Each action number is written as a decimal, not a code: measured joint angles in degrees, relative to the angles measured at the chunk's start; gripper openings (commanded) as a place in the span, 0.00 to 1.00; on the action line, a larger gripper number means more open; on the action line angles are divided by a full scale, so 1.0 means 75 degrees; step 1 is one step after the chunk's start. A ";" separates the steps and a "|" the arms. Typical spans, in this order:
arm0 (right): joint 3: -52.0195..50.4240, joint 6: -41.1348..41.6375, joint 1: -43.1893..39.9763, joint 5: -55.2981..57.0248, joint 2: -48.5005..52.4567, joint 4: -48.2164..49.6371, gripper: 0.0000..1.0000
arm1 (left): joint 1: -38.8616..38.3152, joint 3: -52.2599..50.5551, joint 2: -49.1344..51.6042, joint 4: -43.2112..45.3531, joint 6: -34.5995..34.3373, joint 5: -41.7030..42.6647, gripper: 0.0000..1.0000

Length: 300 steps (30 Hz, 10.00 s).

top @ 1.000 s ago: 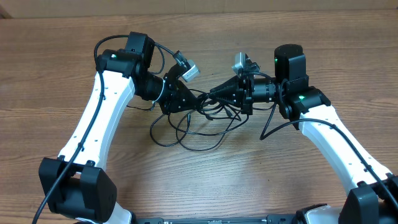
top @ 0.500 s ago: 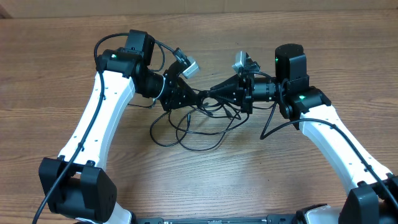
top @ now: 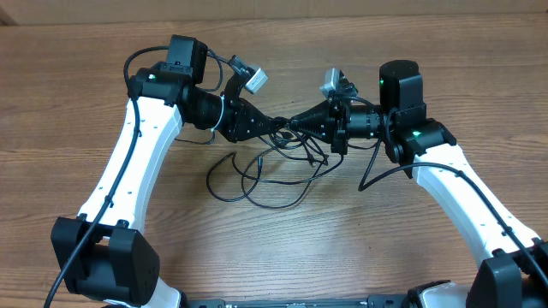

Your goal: Untangle cables

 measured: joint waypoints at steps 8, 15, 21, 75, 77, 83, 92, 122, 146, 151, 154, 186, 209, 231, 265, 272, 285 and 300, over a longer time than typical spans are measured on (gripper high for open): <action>0.0000 0.0012 0.0009 -0.0221 0.0052 -0.0207 0.04 | 0.0122 0.0000 0.0000 0.0449 -0.1606 -0.1218 0.04; 0.0000 -0.0140 0.0067 -0.0950 0.0058 -0.0163 0.04 | 0.0227 0.0000 0.0000 0.0478 -0.2757 -0.2480 0.04; 0.0000 -0.0184 0.0064 -0.1145 0.0058 -0.0149 0.04 | 0.0227 0.0000 0.0000 0.0484 -0.2940 -0.2734 0.04; 0.0000 -0.0204 0.0064 0.1982 0.0058 -0.0944 0.12 | 0.0280 0.0000 0.0000 0.0187 -0.0181 0.0702 0.04; 0.0000 -0.0201 0.0064 0.1993 0.0058 -0.0956 0.04 | 0.0280 0.0000 0.0000 0.0195 -0.0152 0.0755 0.04; 0.0000 -0.0213 0.0070 0.1993 0.0058 -0.0959 0.04 | 0.0280 0.0000 0.0000 0.0216 -0.0149 0.0772 0.05; 0.0000 -0.0213 0.0070 0.1690 0.0058 -0.0970 0.04 | 0.0280 0.0000 0.0000 0.0102 -0.0119 0.0621 0.30; 0.0000 -0.0181 0.0041 0.0536 0.0058 -0.0478 0.04 | 0.0076 0.0000 0.0000 0.0000 -0.0070 0.0050 0.04; 0.0000 -0.0198 0.0058 0.0449 0.0058 -0.0446 0.25 | -0.0073 0.0000 0.0000 0.0455 -0.3972 -0.3727 0.04; 0.0000 -0.0160 0.0055 0.0303 0.0058 -0.0434 0.52 | -0.0050 0.0000 0.0000 0.0501 -0.3774 -0.3547 0.04; 0.0000 -0.0152 0.0055 0.0277 0.0058 -0.0452 0.57 | -0.0029 0.0000 0.0000 0.0504 -0.3249 -0.2920 0.04; 0.0000 -0.0219 0.0137 0.2716 0.0058 -0.1148 0.04 | -0.0029 0.0000 0.0000 0.0192 -0.0871 0.0032 0.04; 0.0000 -0.0216 0.0143 0.1571 0.0058 -0.1343 0.04 | -0.0020 0.0000 0.0000 0.0210 -0.0831 -0.0385 0.26; 0.0000 -0.0207 0.0143 0.0874 0.0058 -0.0959 0.04 | -0.0023 0.0000 0.0000 0.0169 -0.0810 -0.0522 0.22; 0.0000 -0.0204 0.0143 0.0845 0.0058 -0.0793 0.04 | -0.0029 0.0003 0.0000 -0.0117 -0.0527 -0.0997 0.18; 0.0000 0.0344 0.0134 0.0772 0.0058 0.0600 0.04 | -0.0242 0.0003 0.0000 -0.0702 0.0344 -0.1620 0.28; 0.0000 0.3220 -0.0149 0.0335 0.0061 0.3727 0.04 | -0.0277 0.0003 0.0000 -0.0632 0.0504 -0.1985 0.41; 0.0000 0.4351 -0.0152 -0.0411 0.0061 0.4846 0.04 | -0.0329 0.0003 0.0283 -0.0676 0.0600 -0.1918 0.52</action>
